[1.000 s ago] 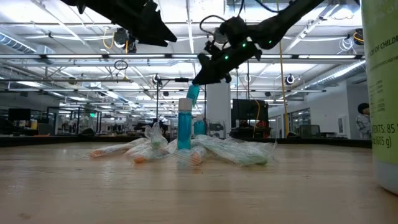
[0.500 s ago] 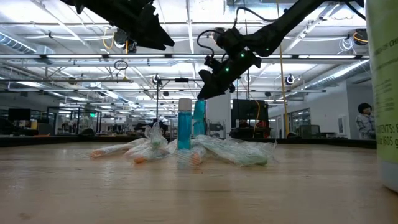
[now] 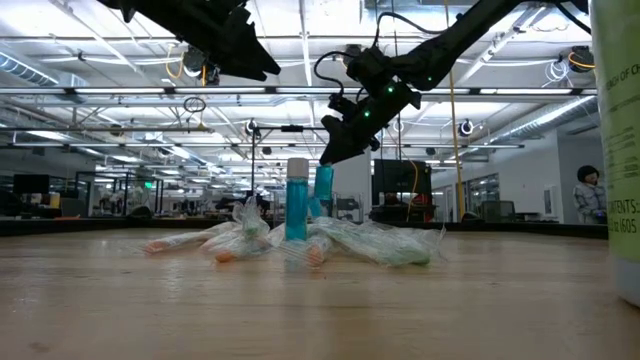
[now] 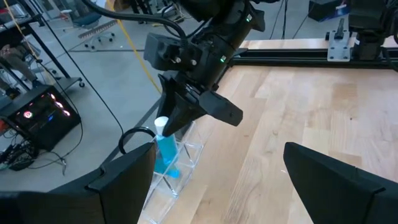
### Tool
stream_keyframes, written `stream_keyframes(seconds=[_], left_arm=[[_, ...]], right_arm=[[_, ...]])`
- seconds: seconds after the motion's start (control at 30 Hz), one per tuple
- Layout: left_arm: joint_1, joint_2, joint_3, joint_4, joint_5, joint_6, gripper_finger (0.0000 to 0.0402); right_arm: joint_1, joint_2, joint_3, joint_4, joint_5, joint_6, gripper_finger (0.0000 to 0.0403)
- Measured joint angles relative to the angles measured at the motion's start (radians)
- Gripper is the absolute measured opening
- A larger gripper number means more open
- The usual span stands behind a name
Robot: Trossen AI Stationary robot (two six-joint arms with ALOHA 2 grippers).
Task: Pick & Place toothbrushing station
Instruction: Put the blue mouthwash into the transparent organizer
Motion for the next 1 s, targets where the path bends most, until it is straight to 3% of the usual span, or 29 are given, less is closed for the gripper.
stream_keyframes(seconds=[0.3, 1.0], left_arm=[[0.0, 0.0, 0.0, 0.0, 0.0, 0.0, 0.036], [0.0, 0.0, 0.0, 0.001, 0.0, 0.0, 0.0362]], right_arm=[[0.0, 0.043, -0.002, -0.006, 0.0, 0.001, 0.0093], [0.0, 0.035, -0.002, 0.021, -0.001, 0.003, 0.0166]])
